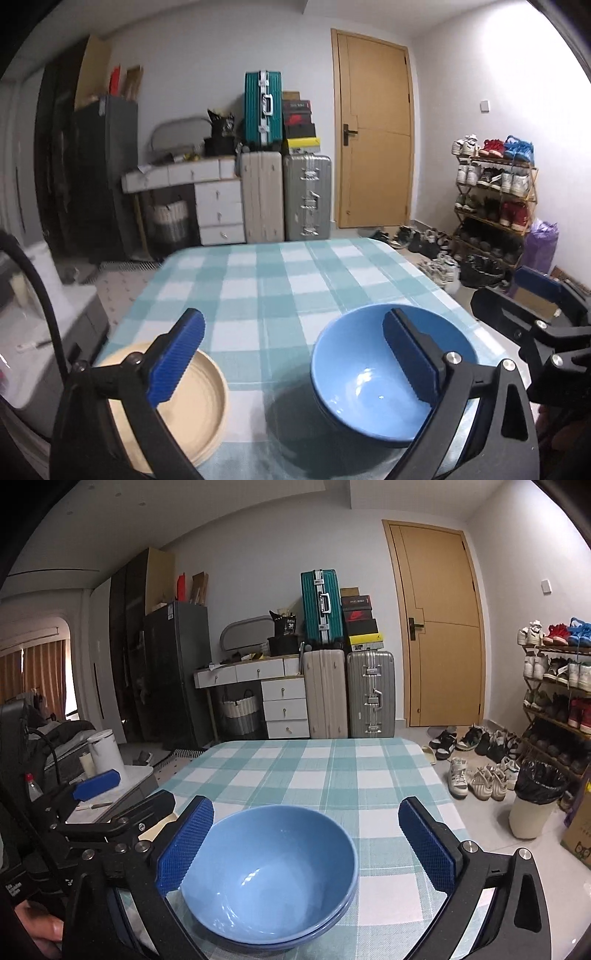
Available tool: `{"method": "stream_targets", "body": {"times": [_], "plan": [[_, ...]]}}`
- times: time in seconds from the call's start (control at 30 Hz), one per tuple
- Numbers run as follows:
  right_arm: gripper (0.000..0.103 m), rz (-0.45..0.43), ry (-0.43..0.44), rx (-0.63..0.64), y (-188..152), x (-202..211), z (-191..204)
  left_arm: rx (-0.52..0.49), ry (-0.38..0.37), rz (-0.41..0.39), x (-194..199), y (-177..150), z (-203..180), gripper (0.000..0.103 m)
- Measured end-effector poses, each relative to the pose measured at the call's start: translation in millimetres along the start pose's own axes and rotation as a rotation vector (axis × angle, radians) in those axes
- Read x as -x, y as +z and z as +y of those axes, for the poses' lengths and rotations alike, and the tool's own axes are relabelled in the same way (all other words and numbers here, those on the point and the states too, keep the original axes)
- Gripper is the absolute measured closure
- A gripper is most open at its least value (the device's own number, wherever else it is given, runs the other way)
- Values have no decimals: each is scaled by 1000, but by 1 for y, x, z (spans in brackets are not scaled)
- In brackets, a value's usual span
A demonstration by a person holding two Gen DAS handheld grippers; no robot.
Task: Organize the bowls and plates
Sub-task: 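Move both grippers to opposite rims of the stacked blue bowls, then close both grippers on the rim of the bowl stack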
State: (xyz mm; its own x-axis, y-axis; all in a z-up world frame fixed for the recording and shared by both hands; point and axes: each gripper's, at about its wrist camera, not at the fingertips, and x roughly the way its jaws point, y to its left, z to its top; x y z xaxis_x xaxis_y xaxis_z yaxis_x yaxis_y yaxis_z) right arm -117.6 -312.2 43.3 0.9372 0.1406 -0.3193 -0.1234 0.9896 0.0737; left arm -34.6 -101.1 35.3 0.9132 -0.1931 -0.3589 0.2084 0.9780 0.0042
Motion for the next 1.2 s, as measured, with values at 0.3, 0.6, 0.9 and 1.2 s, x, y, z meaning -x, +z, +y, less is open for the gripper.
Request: {"method": "stream_targets", "body": {"times": [0.3, 0.6, 0.9, 1.2], "plan": [[1, 24, -14, 61, -3, 0, 11, 52, -22, 39, -3, -4, 6, 4], [1, 46, -10, 87, -5, -3, 16, 87, 4, 81, -10, -9, 11, 4], [1, 221, -55, -73, -10, -51, -21, 88, 17, 304, -59, -16, 8, 4], [1, 497, 45, -349, -40, -122, -77, 179, -101, 521, -106, -28, 1, 4]]}}
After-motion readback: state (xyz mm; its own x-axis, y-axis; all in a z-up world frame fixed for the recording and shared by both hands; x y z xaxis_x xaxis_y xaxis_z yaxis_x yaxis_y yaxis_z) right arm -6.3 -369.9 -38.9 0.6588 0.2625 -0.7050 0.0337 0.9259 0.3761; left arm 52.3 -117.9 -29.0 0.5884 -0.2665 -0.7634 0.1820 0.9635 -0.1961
